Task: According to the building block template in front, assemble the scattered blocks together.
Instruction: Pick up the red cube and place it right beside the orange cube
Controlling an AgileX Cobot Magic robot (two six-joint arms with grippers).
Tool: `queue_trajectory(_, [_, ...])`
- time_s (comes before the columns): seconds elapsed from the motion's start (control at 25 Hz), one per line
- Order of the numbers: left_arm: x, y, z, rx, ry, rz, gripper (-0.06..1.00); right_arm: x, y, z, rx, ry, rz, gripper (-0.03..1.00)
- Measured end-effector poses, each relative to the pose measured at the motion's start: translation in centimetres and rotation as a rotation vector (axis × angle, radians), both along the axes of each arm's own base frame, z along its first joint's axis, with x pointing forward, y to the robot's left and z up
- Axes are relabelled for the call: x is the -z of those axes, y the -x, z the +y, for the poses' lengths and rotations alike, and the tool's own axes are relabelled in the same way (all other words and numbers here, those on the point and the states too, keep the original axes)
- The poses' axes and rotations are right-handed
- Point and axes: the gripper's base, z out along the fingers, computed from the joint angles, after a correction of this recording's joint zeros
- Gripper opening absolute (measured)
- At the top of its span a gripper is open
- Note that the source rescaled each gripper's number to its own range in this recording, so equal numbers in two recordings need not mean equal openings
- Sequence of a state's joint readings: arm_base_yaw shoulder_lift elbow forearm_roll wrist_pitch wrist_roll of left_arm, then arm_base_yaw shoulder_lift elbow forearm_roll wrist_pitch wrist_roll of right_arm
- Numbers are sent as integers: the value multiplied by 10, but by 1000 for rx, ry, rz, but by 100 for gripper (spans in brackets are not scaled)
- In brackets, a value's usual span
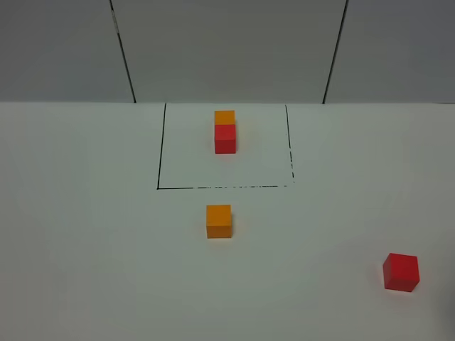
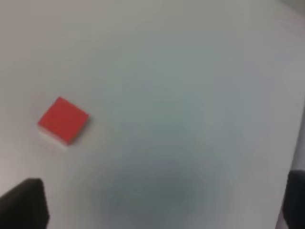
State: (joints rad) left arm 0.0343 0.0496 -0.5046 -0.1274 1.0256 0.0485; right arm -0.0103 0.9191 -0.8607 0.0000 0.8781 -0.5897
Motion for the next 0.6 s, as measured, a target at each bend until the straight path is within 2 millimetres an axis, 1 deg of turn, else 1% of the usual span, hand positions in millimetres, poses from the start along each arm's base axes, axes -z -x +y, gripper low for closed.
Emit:
queue_trajectory(0.04, [0, 0, 0, 0, 0, 0, 88, 5, -14, 1, -41, 27, 52, 100])
queue_trajectory(0.16, [0, 0, 0, 0, 0, 0, 88, 37, -58, 10, -185, 105, 242, 100])
queue_trajectory(0.28, [0, 0, 0, 0, 0, 0, 88, 67, -86, 23, -306, 176, 370, 100])
queue_trajectory(0.44, [0, 0, 0, 0, 0, 0, 88, 104, -105, 43, -436, 296, 486, 100])
queue_trajectory(0.52, [0, 0, 0, 1, -1, 0, 88, 115, -110, 49, -485, 353, 504, 100])
queue_trajectory(0.6, [0, 0, 0, 1, -1, 0, 88, 123, -115, 52, -511, 383, 506, 100])
